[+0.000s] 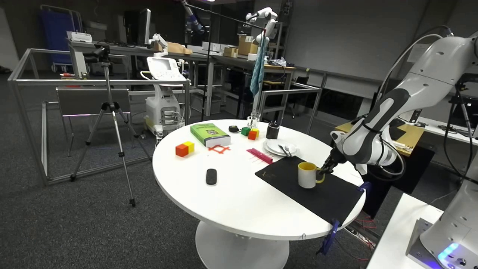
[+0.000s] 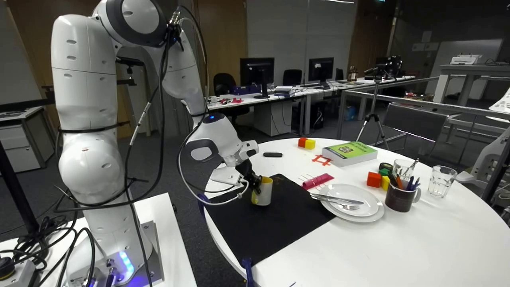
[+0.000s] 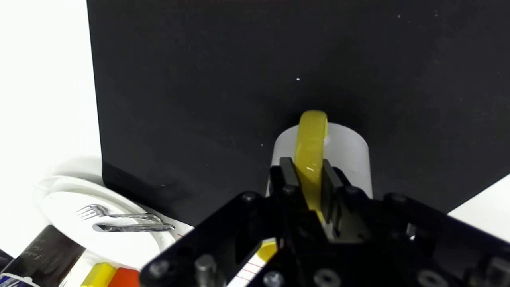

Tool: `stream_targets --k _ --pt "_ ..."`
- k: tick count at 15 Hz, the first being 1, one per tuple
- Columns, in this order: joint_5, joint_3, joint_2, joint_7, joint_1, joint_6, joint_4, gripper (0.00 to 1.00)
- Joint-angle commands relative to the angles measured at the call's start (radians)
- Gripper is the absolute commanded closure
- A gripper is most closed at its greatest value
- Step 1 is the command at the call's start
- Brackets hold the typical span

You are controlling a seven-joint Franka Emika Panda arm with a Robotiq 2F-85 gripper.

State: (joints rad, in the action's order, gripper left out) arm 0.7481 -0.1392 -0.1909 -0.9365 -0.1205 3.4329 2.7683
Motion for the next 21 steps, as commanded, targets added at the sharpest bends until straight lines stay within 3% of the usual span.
stream_targets --k 1,5,7,11,21 --pt "-0.005 -0.023 0.006 -0.019 0.035 0.051 0.004 0.96" --pt "-0.038 -0.047 0.011 0.007 0.065 0.07 0.016 0.96" --pt "-0.024 0.0 0.05 -0.022 0.034 0.029 0.017 0.96" --pt "-0.026 0.033 0.056 -0.054 0.02 0.029 0.024 0.96" --pt "-0.171 0.012 0.03 -0.002 0.062 0.03 0.02 0.96"
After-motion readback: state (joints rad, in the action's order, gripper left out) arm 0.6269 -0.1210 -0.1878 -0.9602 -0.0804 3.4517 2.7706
